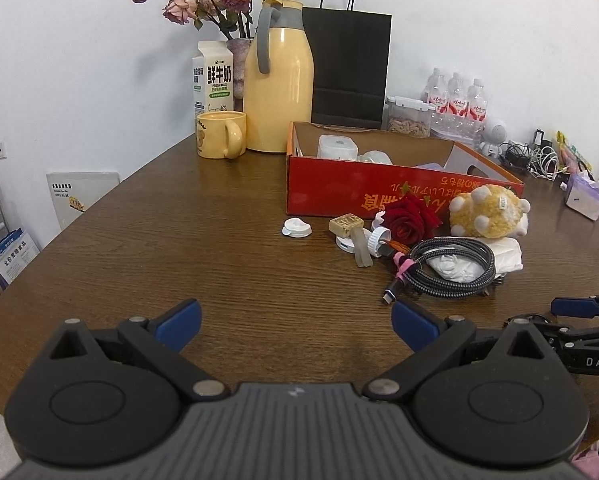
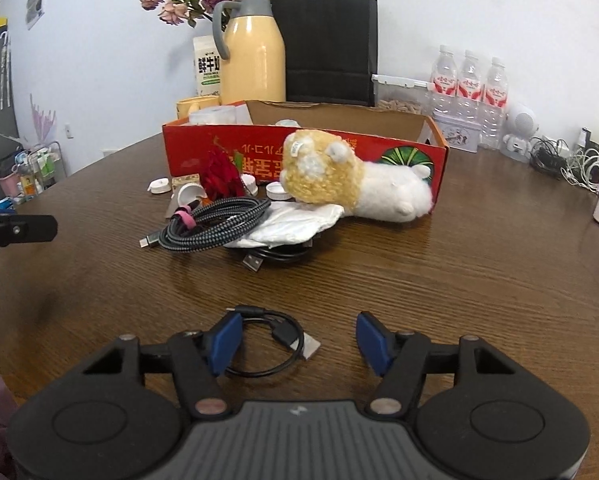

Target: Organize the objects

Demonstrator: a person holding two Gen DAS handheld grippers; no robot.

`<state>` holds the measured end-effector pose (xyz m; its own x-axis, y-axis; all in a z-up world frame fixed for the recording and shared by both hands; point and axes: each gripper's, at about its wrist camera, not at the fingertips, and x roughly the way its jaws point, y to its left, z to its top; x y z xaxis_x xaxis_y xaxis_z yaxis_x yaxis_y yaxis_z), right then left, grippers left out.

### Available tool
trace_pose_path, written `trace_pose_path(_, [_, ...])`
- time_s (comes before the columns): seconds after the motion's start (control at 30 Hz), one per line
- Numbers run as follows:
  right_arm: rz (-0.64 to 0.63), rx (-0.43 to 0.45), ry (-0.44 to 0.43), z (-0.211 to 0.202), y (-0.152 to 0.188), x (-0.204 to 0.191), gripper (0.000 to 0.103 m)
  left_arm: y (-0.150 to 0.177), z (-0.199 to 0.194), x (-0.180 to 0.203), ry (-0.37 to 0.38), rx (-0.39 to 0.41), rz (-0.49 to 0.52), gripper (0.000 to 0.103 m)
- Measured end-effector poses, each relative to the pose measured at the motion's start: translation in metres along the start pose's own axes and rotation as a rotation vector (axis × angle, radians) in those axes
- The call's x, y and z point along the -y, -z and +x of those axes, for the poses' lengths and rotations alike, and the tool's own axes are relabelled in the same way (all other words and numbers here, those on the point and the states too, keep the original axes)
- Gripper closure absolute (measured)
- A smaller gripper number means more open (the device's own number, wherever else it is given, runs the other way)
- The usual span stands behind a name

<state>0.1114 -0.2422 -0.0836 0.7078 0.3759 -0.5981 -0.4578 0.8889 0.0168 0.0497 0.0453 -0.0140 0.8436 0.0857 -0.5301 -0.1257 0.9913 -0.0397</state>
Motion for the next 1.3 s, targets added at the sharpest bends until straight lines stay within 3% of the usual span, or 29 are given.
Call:
trace_pose_path(0.1, [-0.007,0.010,-0.016,0.001,-0.002,0.000,0.067,-0.001,0.004,0.002,0.004,-0.002,0.006,0.000])
trace_pose_path(0.17, [-0.011,0.015,-0.027,0.002,-0.003,-0.001,0.089,-0.002,0.007,0.002,0.006,-0.006,0.008,0.000])
trace_pose_path(0.2, [-0.011,0.015,-0.033,0.003,-0.004,-0.001,0.092,-0.003,0.009,0.003,0.006,-0.007,0.008,0.000])
trace_pose_path(0.43, [-0.005,0.039,-0.042,0.003,-0.005,-0.001,0.099,-0.004,0.019,0.005,0.013,-0.017,0.013,0.000])
trace_pose_path(0.9, [0.021,0.098,-0.033,-0.005,-0.013,0.013,0.100,-0.017,0.042,0.019,0.025,-0.008,0.052,0.000])
trace_pose_path(1.17, [0.022,0.124,-0.013,-0.005,-0.023,0.022,0.100,-0.040,0.084,0.030,-0.013,-0.024,0.028,0.000])
trace_pose_path(1.23, [0.023,0.129,-0.009,-0.004,-0.026,0.024,0.100,-0.043,0.095,0.034,-0.029,-0.043,0.028,0.008])
trace_pose_path(1.3, [0.024,0.133,-0.010,-0.002,-0.029,0.027,0.100,-0.045,0.106,0.038,-0.028,-0.080,0.040,0.027])
